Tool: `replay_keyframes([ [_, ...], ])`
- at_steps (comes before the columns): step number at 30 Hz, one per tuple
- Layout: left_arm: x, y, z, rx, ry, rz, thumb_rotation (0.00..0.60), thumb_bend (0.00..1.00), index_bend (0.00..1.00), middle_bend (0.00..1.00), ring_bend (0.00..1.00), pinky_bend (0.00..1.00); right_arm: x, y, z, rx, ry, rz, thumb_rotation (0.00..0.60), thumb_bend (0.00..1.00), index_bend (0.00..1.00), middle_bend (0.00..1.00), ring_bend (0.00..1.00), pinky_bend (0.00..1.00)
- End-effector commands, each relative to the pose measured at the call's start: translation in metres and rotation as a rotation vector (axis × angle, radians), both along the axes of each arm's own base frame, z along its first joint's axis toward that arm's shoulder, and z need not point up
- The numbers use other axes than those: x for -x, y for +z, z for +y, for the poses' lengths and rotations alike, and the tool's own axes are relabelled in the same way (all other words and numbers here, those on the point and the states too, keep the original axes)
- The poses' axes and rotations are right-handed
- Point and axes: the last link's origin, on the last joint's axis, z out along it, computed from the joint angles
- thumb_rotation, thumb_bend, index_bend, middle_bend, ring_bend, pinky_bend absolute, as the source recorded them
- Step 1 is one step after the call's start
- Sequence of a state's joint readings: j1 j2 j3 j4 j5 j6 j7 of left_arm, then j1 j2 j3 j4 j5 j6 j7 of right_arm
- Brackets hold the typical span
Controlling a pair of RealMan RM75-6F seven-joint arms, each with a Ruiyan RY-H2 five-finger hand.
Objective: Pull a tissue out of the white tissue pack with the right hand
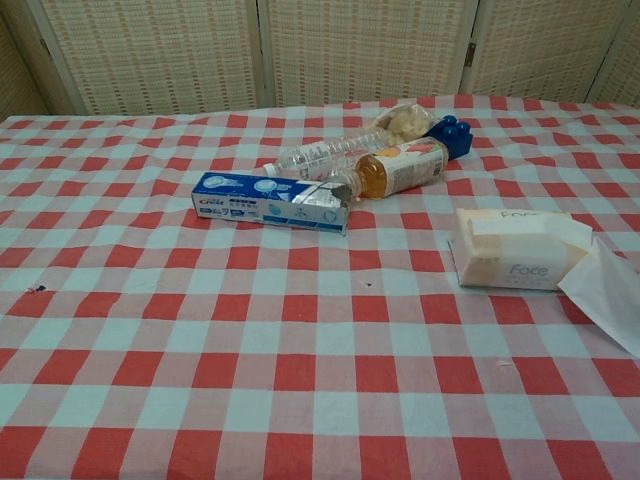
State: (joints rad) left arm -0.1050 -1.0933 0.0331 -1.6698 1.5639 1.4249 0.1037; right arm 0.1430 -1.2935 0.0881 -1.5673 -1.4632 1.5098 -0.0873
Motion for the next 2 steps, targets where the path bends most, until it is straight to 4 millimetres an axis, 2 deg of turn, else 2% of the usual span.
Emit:
replay_keyframes([
  [1, -0.0001, 0.0002, -0.0002, 0.000, -0.001, 0.001, 0.600, 0.54, 0.38, 0.50, 0.57, 0.61, -0.0033, -0.0030, 0.0044, -0.029, 0.011, -0.001, 0.600, 0.00, 0.38, 0.44, 0.39, 0.76],
  [2, -0.0006, 0.0003, -0.0005, -0.001, -0.003, 0.000, 0.600, 0.54, 0.38, 0.50, 0.57, 0.61, -0.0042, -0.0033, 0.0054, -0.030, 0.017, -0.002, 0.600, 0.00, 0.38, 0.43, 0.38, 0.75],
])
